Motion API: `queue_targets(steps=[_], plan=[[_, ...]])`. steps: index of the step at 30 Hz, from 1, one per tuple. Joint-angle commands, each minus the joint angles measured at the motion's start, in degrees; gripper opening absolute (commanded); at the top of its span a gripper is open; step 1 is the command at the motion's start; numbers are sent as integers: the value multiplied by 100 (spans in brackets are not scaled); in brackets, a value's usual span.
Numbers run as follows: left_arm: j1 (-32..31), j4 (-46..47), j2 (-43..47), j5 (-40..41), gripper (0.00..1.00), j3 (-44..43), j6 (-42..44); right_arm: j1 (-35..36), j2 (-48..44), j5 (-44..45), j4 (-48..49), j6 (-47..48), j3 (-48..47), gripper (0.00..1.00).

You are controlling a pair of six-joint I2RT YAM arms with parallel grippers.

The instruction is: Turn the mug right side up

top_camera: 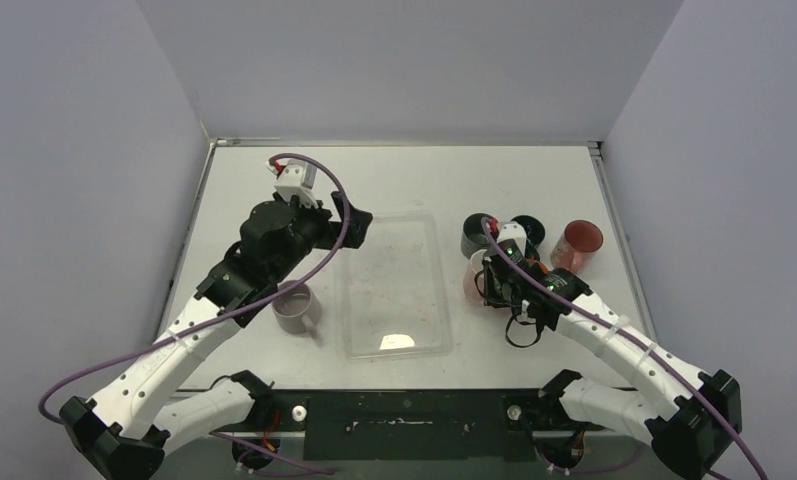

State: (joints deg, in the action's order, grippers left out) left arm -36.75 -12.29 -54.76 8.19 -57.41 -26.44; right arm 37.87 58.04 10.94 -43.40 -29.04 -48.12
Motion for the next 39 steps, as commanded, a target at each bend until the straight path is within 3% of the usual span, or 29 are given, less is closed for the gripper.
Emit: queue_targets(steps=[1, 7, 11, 14, 16, 22, 24, 33, 38, 39], plan=[[53, -826, -175, 78, 96, -472, -267, -8, -43, 465, 716, -201, 101, 5], [87, -1149, -304, 283, 96, -407, -692, -8, 137, 646, 976, -291, 419, 5], [175, -2130, -608, 807, 96, -722, -1568, -10, 204, 649, 1103, -201, 614, 5], [282, -2612, -754, 706, 96, -874, -1893, -11, 251, 639, 1219, -208, 777, 8], [342, -2635, -697, 564, 96, -823, -1911, -7, 303, 642, 1251, -245, 860, 18], [497, -2156, -47, -123, 96, -380, -1264, 9, 94, 646, 1046, -355, 837, 69], [511, -2299, 111, -139, 96, -401, -1164, 10, -66, 642, 890, -366, 722, 78], [512, -4005, 222, 497, 96, -1185, -1139, 10, -483, 897, -127, -515, -488, 89], [511, -4244, 592, 655, 96, -1463, -978, 12, -687, 1606, -796, -457, -1392, 100], [511, -4234, 692, 703, 96, -1487, -958, 14, -730, 1743, -862, -401, -1552, 96]])
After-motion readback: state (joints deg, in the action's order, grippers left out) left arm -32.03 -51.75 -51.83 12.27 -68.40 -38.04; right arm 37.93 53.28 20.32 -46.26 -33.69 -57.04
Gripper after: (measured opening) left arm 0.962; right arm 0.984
